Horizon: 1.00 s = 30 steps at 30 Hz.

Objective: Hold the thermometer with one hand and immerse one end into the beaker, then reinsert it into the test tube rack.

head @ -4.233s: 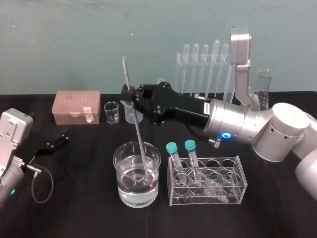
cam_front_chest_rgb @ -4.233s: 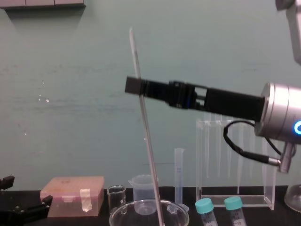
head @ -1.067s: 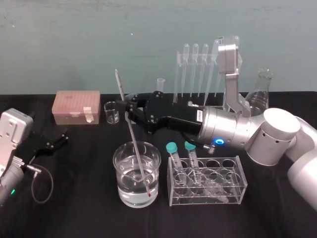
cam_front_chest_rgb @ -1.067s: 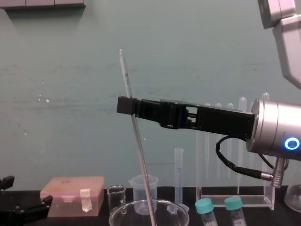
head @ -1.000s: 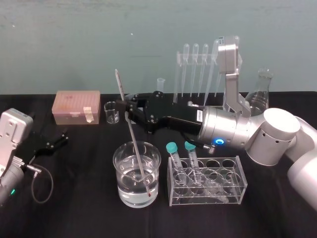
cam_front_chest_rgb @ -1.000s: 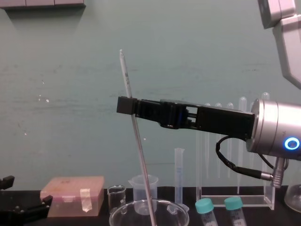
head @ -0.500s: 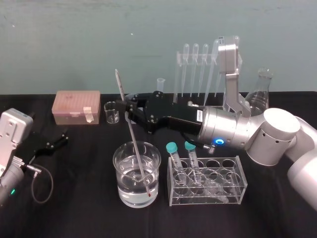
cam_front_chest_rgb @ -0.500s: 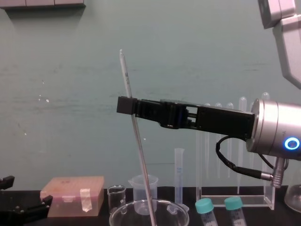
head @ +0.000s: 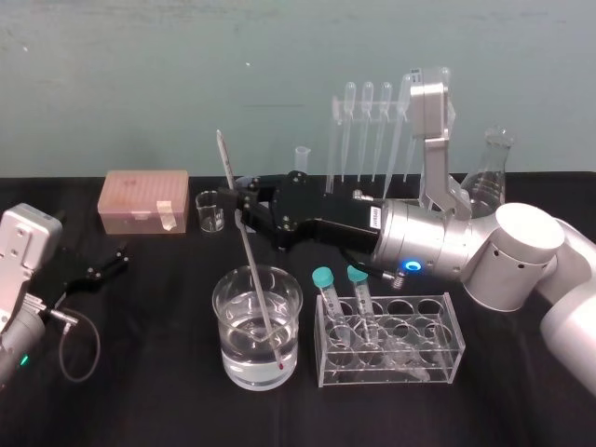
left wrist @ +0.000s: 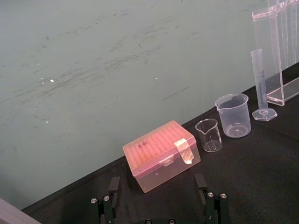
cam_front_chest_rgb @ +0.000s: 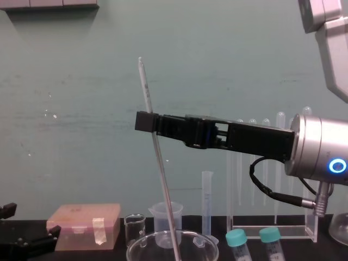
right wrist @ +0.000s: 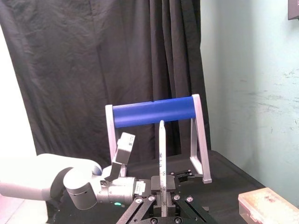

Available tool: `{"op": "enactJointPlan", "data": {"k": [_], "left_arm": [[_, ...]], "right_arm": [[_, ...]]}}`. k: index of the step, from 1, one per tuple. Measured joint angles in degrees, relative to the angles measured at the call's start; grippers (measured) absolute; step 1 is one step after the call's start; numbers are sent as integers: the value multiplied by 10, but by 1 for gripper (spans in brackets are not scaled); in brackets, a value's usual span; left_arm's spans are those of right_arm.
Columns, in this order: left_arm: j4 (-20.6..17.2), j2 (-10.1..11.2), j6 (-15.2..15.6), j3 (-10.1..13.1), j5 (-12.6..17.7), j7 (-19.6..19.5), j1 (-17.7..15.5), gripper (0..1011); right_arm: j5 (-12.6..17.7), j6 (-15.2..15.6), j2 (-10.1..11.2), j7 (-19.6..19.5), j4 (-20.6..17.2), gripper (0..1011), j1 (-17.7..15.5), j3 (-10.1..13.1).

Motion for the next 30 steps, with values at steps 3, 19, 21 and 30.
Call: {"op": "enactJointPlan", "data": {"k": [3,19,21,30], "left_arm": [[0,0,0,0,0,0,0,1008],[0,0,0,0,0,0,0,1008],[0,0,0,0,0,0,0,1008],[0,0,0,0,0,0,0,1008]], "right_arm": [[0,0,0,0,0,58,0,0],[0,0,0,0,0,58,0,0],[0,0,0,0,0,58,0,0],[0,0,0,0,0,58,0,0]]}}
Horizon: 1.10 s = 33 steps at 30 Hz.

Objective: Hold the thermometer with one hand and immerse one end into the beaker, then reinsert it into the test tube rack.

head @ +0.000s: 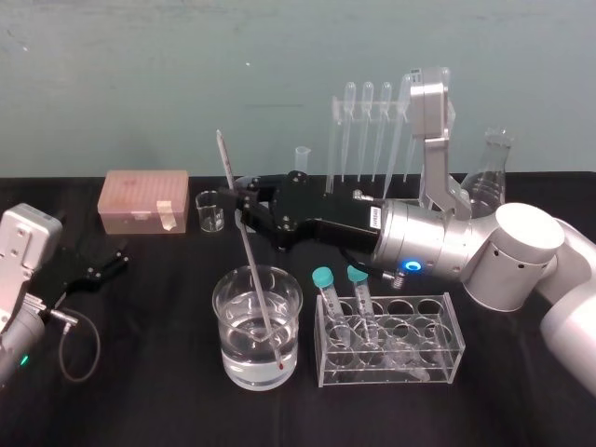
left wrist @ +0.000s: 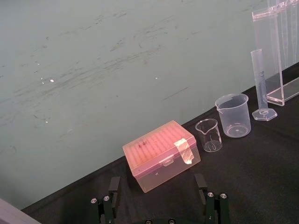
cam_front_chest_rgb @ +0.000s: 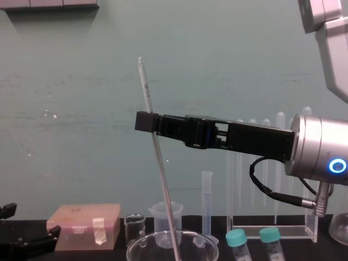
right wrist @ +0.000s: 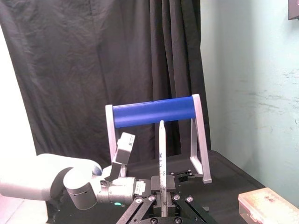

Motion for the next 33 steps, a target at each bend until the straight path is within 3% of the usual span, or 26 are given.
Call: {"op": "enactJointPlan", "data": {"k": [33], "left_arm": [[0,0,0,0,0,0,0,1008]], "right_arm": [[0,0,0,0,0,58,0,0]]}}
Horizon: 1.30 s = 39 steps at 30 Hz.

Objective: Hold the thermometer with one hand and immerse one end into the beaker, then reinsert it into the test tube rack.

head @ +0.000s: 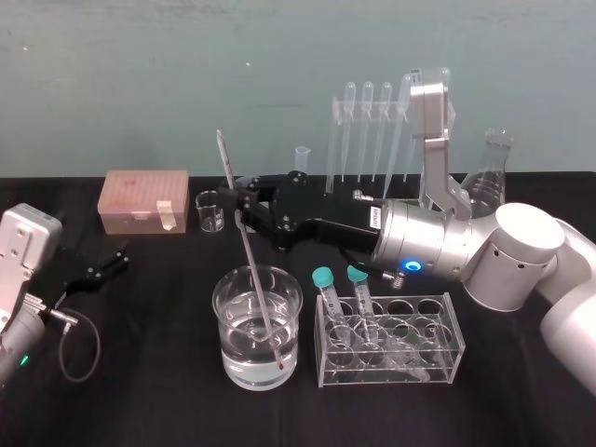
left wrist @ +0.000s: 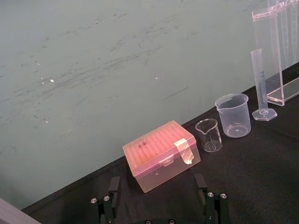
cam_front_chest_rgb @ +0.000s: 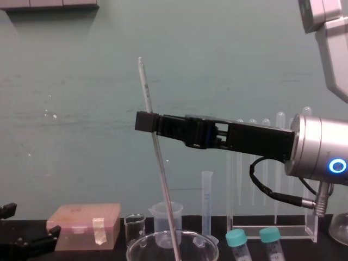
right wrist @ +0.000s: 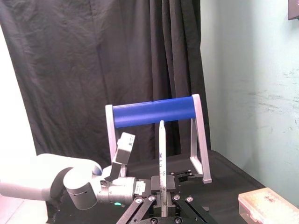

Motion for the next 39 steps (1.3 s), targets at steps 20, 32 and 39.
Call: {"op": "enactJointPlan", "data": {"k": [20,32,39], "left_arm": [[0,0,0,0,0,0,0,1008],[0,0,0,0,0,0,0,1008],[0,0,0,0,0,0,0,1008]], "right_arm": [[0,0,0,0,0,58,0,0],[29,4,4,11,-20,58,7,16],[60,12,18,25,-52,58,31,37]]}}
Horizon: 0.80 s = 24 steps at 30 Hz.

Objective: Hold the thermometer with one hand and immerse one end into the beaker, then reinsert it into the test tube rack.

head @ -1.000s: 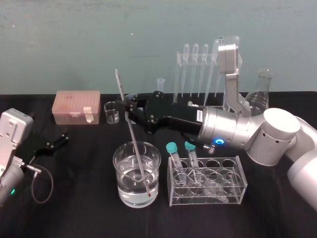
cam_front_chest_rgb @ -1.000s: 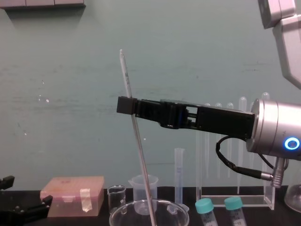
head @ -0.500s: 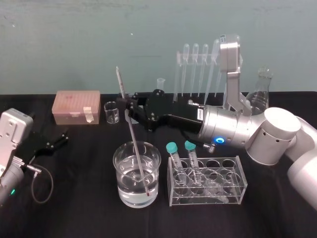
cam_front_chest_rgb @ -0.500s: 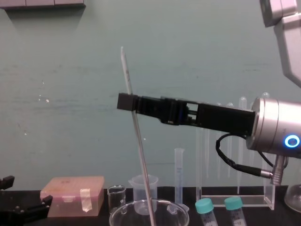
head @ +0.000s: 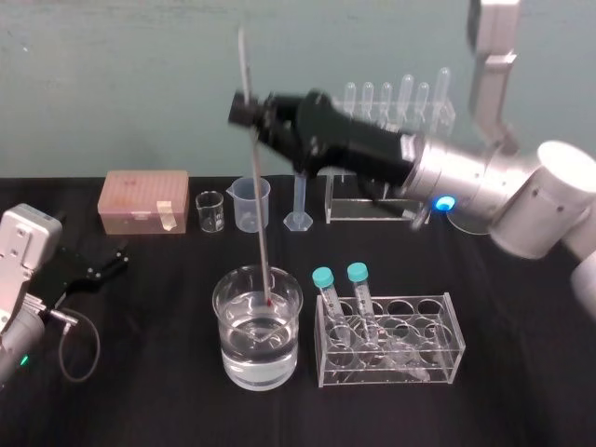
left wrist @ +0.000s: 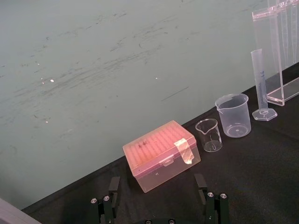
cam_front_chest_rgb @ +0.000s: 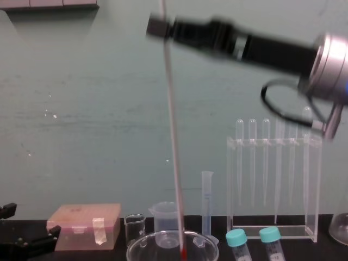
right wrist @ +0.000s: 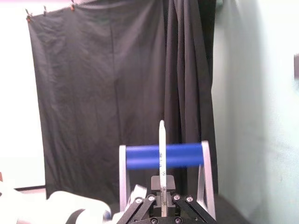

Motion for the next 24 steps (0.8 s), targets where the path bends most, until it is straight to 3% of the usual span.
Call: {"op": "enactJointPlan", "data": {"k": [7,12,15,18,20,21,24], "left_arm": [[0,0,0,0,0,0,0,1008],[0,0,0,0,0,0,0,1008],[0,0,0,0,0,0,0,1008],[0,0,0,0,0,0,0,1008],[0,0,0,0,0,0,0,1008],[0,0,0,0,0,0,0,1008],[0,0,0,0,0,0,0,1008]], "right_arm": [[25,-10,22,-5,-23,58,31,36],[17,-29,52,-39,-32,58,36,66],[3,-37,84,-77,-42,58,19,91],[-3,-37,104,-100,-53,58,-1,106],[-5,-32,125,-124,-72,58,-33,121],[-5,-32,125,-124,-72,58,-33,121],[1,-23,144,-144,-99,58,-78,139]]}}
